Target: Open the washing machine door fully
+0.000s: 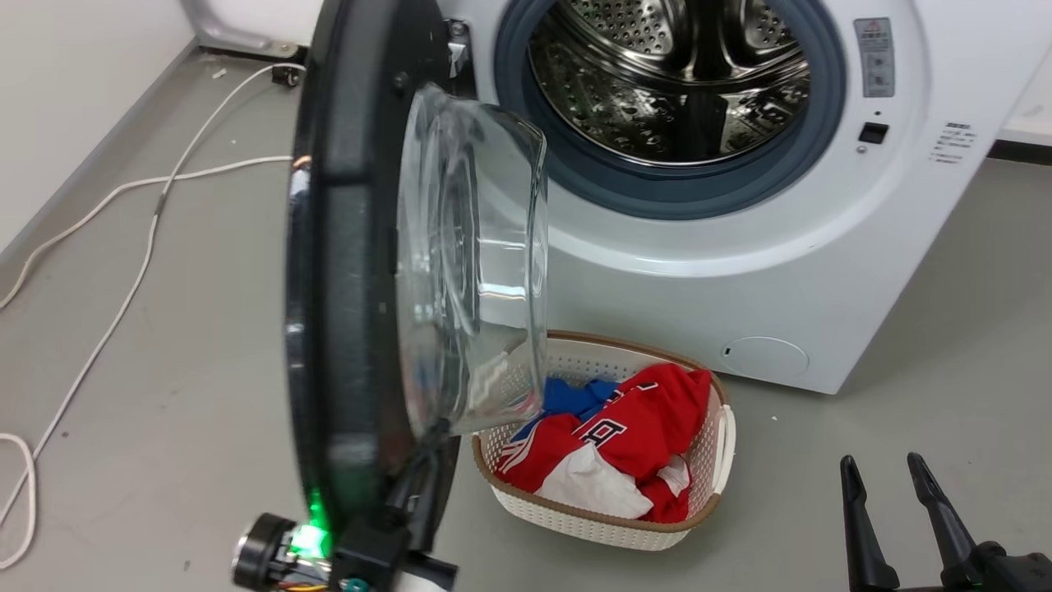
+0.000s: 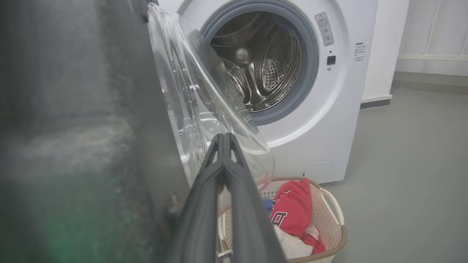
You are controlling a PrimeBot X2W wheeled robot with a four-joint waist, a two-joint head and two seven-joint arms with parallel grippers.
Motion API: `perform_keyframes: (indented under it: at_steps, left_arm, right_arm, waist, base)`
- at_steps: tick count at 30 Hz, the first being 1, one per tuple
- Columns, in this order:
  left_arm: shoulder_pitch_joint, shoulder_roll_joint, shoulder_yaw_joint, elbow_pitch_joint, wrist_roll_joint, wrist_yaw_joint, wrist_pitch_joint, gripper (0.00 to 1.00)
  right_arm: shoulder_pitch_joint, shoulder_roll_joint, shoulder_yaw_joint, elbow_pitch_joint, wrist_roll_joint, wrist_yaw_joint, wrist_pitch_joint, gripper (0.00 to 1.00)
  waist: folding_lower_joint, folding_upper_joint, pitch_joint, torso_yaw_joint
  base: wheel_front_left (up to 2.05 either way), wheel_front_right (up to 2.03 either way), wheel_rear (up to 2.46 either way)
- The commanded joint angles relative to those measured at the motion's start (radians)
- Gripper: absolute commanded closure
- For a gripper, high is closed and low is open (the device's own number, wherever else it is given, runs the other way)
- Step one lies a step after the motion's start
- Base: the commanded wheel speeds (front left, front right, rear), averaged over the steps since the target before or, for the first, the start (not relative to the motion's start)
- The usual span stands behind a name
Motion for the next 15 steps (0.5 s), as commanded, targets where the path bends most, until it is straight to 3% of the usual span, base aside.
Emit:
perform_keyframes:
  at_steps: [1,15]
  left_arm:
    - [-0.006,0.010,0.026,0.009,-0.009,0.008,0.006,1.00]
    - [0.013,0.086,0.229,0.010,-0.069,0.062,0.005,1.00]
  right_arm:
    - [0.007,0.002,-0.002,-0.003,-0.006,0.000,-0.002,0.00]
    - [-0.022,0.002,-0.004,-0.008,-0.013,0.000,-0.002,0.00]
  waist:
    - [0.0000,0.0000,0.009,0.014]
    - [0.0000,0.0000,0.059,0.036]
  base:
    - [0.00,0.00,0.00]
    - [0.00,0.00,0.00]
